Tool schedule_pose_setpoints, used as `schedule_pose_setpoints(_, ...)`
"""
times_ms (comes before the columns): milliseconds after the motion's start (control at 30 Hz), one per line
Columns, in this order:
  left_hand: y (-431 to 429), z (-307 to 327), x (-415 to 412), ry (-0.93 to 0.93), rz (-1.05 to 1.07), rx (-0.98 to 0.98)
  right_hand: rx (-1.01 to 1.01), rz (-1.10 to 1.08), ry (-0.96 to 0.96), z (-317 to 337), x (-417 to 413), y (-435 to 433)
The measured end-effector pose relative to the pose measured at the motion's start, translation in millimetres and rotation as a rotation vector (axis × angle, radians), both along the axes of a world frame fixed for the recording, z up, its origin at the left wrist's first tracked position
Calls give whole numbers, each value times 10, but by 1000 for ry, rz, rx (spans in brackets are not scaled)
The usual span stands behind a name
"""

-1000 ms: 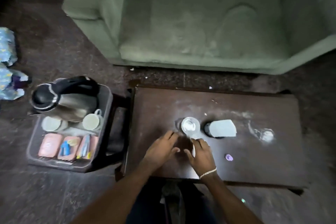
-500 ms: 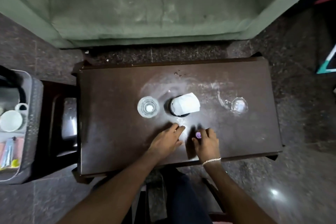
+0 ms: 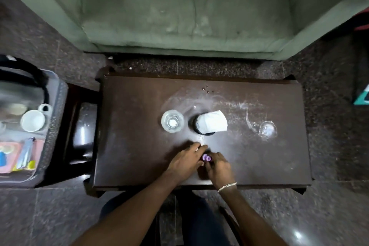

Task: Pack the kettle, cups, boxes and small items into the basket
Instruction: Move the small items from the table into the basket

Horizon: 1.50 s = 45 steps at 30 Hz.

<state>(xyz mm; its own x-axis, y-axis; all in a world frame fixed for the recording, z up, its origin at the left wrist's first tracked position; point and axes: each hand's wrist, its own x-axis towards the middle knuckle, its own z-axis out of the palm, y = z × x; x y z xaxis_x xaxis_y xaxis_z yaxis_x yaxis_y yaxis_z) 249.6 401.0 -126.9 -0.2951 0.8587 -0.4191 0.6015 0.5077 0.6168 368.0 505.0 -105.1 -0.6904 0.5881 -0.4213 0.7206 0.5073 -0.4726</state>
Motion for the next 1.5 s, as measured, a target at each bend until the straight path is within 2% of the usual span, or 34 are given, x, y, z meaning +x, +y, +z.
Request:
schedule_pose_setpoints(200, -675, 597, -552, 17, 122, 25, -103, 116, 102, 575, -712, -513)
schedule_pose_setpoints(467, -1987, 1170, -1310, 269, 312, -20, -179, 389, 203, 1159, -1898, -1551)
schedule_pose_setpoints(600, -2676, 1458, -1618, 252, 629, 25, -208, 542, 260, 1376, -2459, -2185)
schedule_pose_setpoints(767, -3535, 1558, -2032, 222, 897, 50, -301, 680, 299, 1489, -3116, -3028)
schedule_pose_setpoints(967, -4353, 1470, -2435, 208, 1107, 66, -372, 783, 233, 1412, -3677, -3910)
schedule_pose_setpoints(1233, -4809, 1252, -2794, 268, 1205, -29, -476, 865, 18, 1250, -4002, -4393)
schedule_pose_setpoints(1500, -4893, 1197, -3057, 233, 1169, -107, -396, 912, -26, 1187, -4171, -4494)
